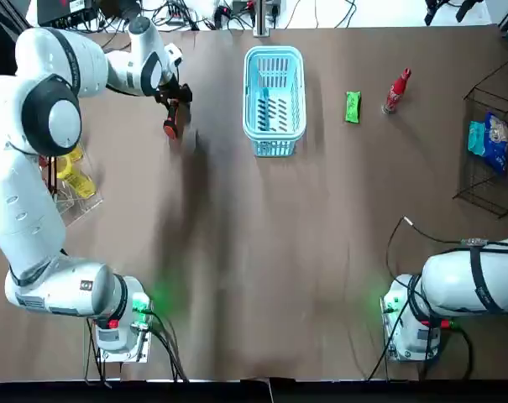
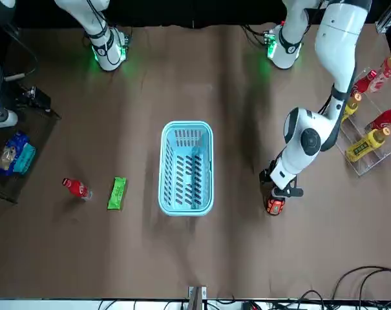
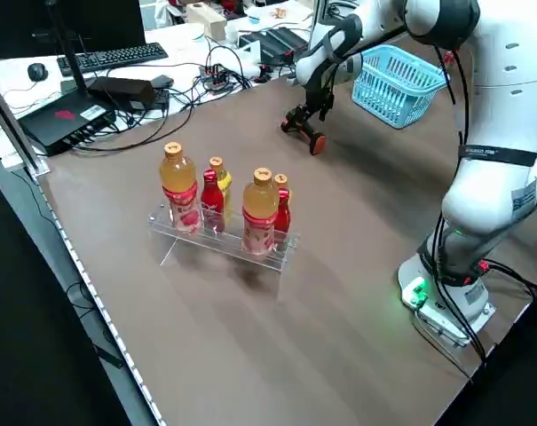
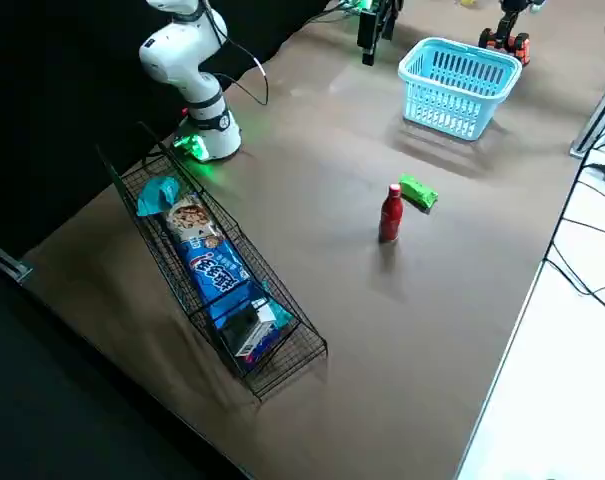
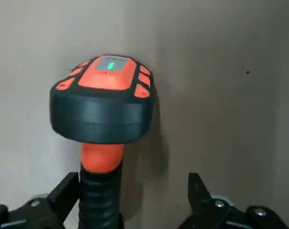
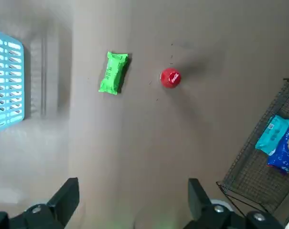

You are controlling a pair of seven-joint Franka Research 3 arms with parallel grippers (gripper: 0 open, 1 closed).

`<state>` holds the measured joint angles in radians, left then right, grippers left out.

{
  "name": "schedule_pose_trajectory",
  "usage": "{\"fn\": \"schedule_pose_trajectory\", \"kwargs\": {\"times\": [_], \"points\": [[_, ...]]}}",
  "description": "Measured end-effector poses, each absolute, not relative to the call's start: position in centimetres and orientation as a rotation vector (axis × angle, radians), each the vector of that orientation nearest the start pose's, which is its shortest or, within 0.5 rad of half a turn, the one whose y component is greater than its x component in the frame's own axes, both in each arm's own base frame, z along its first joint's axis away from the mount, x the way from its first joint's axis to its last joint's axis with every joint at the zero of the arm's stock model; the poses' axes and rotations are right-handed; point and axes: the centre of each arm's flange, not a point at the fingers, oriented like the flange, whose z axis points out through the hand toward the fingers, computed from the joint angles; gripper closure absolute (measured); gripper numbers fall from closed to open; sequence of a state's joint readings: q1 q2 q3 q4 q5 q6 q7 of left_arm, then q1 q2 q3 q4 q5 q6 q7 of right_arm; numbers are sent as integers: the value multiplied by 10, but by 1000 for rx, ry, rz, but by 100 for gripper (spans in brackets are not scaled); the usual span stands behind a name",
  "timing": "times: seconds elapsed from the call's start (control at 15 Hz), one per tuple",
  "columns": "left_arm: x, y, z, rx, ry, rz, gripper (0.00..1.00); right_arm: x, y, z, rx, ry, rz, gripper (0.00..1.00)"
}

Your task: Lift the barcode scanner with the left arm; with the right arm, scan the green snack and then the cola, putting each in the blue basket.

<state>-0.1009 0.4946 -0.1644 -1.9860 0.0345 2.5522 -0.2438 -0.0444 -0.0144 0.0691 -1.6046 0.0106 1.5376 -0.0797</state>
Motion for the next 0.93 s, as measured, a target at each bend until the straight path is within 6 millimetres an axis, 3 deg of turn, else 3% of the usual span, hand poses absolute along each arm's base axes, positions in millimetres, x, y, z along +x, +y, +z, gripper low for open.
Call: {"fn": "schedule_pose_trajectory", "kwargs": {"times": [0.67,0.93], "points": [[603,-149,212,-3154,132,-102,1,545,17,615,-3124,-169,77,0],[601,-147,201,-3133,166,-84,8,545,17,615,-3124,-168,78,0]]}}
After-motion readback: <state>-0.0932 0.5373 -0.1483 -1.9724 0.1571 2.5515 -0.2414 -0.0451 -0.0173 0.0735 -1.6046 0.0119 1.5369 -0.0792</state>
